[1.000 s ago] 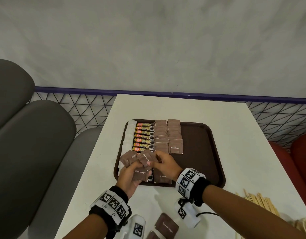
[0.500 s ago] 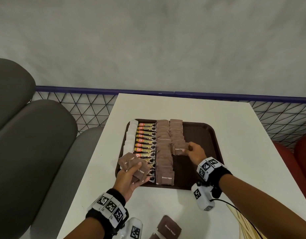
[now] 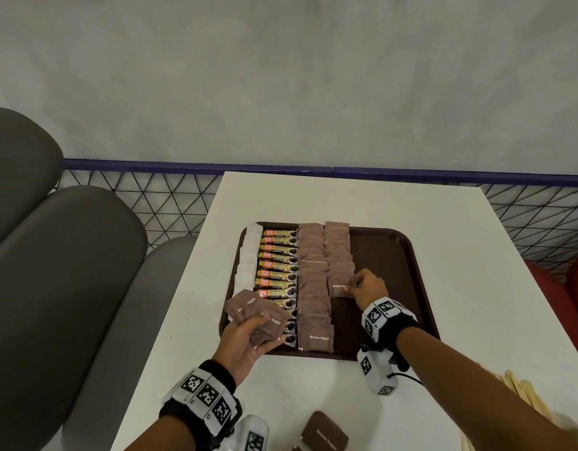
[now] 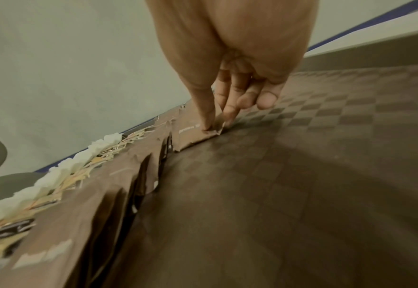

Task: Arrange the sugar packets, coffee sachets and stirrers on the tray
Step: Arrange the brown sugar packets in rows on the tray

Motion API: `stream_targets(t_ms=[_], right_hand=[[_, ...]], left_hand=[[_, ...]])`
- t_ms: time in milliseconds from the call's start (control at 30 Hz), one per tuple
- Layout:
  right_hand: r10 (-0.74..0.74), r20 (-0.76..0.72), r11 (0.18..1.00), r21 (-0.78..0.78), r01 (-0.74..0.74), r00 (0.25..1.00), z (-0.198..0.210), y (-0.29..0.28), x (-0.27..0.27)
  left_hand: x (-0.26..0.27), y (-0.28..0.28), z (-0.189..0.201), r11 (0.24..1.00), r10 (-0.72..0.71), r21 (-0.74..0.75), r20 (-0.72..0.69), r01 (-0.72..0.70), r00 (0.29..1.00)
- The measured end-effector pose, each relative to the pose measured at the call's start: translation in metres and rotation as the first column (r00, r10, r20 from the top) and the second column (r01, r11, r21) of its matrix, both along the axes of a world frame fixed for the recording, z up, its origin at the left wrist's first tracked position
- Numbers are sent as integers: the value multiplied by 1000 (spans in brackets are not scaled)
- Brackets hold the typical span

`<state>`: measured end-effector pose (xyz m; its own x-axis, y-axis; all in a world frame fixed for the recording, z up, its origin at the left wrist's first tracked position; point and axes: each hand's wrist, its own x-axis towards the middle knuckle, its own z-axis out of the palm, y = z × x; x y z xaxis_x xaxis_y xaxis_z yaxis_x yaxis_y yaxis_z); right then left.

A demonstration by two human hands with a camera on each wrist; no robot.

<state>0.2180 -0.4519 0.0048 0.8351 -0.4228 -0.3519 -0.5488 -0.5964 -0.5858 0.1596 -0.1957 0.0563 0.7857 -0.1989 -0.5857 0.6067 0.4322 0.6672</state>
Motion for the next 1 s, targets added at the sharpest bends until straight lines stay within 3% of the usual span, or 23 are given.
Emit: stream_targets(t_ms=[167,400,567,700,833,1000], right_hand=[[-11,85,998,-66,17,996,-1,3,-6],[137,258,970,-230,-77,956,11,13,-19],[193,389,975,30,-221,901,25,38,-35],[243,400,889,272,-368,884,33,56,-50],[322,386,832,321,-453,864,40,67,-59],[362,341,767,420,-485,868,31,70,-63]], left_hand=[[-3,1,-4,995,-41,88,29,38,999],[-6,-3,-1,992,-41,121,58,34,997],[-10,-10,4,994,-39,105,93,29,995],[-13,-16,7,996,-41,84,96,33,995],[-15,-24,10,998,-47,51,106,42,993],[-17,-28,14,995,-22,-93,15,23,1000]])
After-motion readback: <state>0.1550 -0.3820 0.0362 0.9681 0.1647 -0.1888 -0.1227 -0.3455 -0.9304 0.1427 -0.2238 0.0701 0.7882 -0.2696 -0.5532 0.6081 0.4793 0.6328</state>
